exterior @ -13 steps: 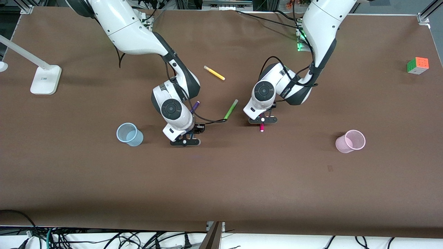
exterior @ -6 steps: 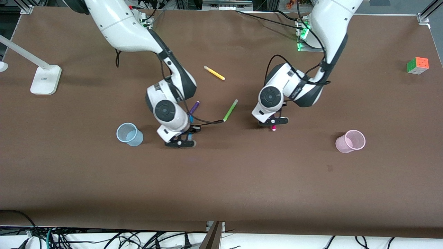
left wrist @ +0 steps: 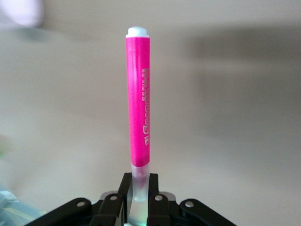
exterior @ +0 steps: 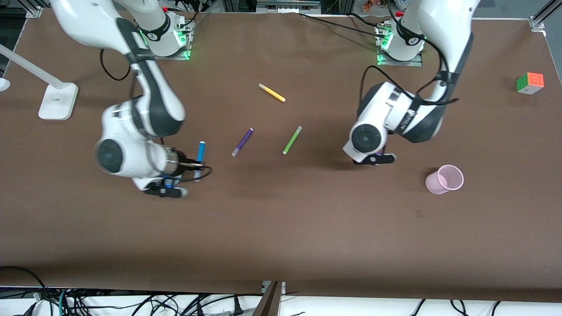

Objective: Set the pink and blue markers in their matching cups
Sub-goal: 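Carry the blue marker to the blue cup while the left gripper carries pink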

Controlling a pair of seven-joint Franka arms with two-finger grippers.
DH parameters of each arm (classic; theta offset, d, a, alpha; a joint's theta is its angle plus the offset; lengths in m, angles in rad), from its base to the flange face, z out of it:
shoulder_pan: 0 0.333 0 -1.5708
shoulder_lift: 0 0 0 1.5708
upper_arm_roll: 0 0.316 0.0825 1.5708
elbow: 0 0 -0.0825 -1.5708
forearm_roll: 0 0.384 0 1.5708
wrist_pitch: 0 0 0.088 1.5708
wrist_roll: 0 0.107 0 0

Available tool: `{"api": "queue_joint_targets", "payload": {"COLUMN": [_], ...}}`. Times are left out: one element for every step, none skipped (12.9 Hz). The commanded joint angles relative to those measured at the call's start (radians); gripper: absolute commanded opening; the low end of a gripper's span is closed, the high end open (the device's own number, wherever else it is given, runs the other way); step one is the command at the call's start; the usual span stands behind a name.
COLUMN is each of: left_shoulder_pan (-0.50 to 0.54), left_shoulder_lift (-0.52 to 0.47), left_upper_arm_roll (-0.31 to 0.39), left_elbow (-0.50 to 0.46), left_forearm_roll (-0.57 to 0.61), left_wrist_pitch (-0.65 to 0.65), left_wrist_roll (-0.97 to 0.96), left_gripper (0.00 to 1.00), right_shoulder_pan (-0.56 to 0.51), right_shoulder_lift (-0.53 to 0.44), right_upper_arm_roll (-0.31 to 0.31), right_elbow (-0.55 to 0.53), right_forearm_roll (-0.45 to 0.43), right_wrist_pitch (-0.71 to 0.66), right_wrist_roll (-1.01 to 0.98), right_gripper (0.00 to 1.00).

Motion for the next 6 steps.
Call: {"api": "queue_joint_targets", "payload": {"left_shoulder_pan": [0.037, 0.064, 0.076, 0.084, 0.090, 0.093], "left_shoulder_lift": [-0.004, -0.002, -0.003, -0.002, 0.003, 0.015], "left_upper_arm_roll": [-0.003, -0.003, -0.003, -0.002, -0.003, -0.002], "left_elbow": [0.064, 0.076, 0.081, 0.081, 0.081, 0.080], "left_forearm_roll": [0.145, 0.206, 0.261, 0.330, 0.393, 0.453], "left_wrist_pitch": [-0.156, -0.188, -0.202, -0.223, -0.243, -0.251], "left_wrist_roll": [0.204, 0.293, 0.372, 0.459, 0.542, 0.626], "left_gripper": [0.00, 0.00, 0.00, 0.00, 0.00, 0.00], "right_shoulder_pan": [-0.074, -0.106, -0.138, -0.169, -0.194, -0.218], "right_shoulder_lift": [0.010, 0.012, 0.018, 0.024, 0.031, 0.045], "right_upper_arm_roll": [0.013, 0.014, 0.013, 0.013, 0.013, 0.013], "right_elbow": [0.057, 0.055, 0.052, 0.052, 0.052, 0.052], "right_forearm_roll": [0.038, 0.093, 0.138, 0.170, 0.193, 0.196], "right_wrist_pitch": [-0.111, -0.124, -0.153, -0.189, -0.209, -0.231], "right_wrist_roll": [-0.006, -0.008, -0.008, -0.006, -0.008, -0.010], "right_gripper": [0.00, 0.00, 0.00, 0.00, 0.00, 0.00]}}
